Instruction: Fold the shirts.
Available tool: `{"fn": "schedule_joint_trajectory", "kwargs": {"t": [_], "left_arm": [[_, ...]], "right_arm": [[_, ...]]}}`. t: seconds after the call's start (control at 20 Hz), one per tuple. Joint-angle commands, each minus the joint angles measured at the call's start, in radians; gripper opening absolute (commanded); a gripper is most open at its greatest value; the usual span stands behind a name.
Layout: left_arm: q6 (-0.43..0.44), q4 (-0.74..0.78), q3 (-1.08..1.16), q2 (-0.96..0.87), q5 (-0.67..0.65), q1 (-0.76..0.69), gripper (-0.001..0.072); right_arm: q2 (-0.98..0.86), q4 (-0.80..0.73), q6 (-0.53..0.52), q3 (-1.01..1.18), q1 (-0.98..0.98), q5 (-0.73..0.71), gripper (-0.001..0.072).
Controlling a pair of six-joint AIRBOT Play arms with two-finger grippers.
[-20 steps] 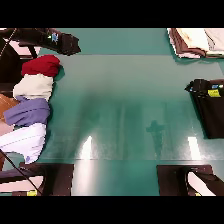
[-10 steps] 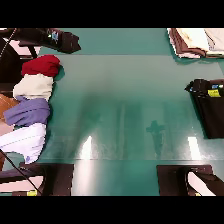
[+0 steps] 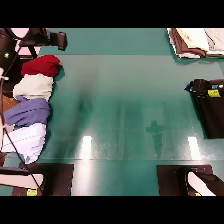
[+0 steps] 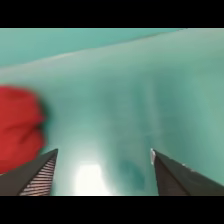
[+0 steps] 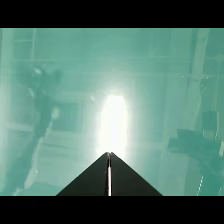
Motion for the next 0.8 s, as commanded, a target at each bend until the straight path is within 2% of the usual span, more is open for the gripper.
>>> {"fn": "schedule_joint_trajectory", "kwargs": {"t": [0.0, 0.3, 0.6, 0.65, 0.7, 0.75], "left_arm": [[-0.063, 0.098, 0.0, -0.137, 0.034, 0.107, 0.0713], [-0.131, 0.097, 0.0, -0.328, 0.165, 0.233, 0.0713], [-0.13, 0.093, 0.0, -0.396, 0.244, 0.252, 0.071], [-0.13, 0.09, 0.002, -0.394, 0.241, 0.252, 0.0553], [-0.129, 0.09, 0.013, -0.393, 0.223, 0.252, 0.0264], [-0.129, 0.09, 0.027, -0.391, 0.208, 0.252, 0.0029]], "right_arm": [[0.0, 0.0, 0.0, 0.0, 0.001, 0.006, 0.002], [0.0, 0.0, 0.0, 0.0, 0.001, 0.005, 0.002], [0.0, 0.0, 0.0, 0.0, 0.001, 0.005, 0.002], [0.0, 0.0, 0.0, 0.0, 0.001, 0.004, 0.002], [0.0, 0.0, 0.0, 0.0, 0.001, 0.004, 0.002], [0.0, 0.001, 0.0, 0.0, 0.002, 0.004, 0.002]]}}
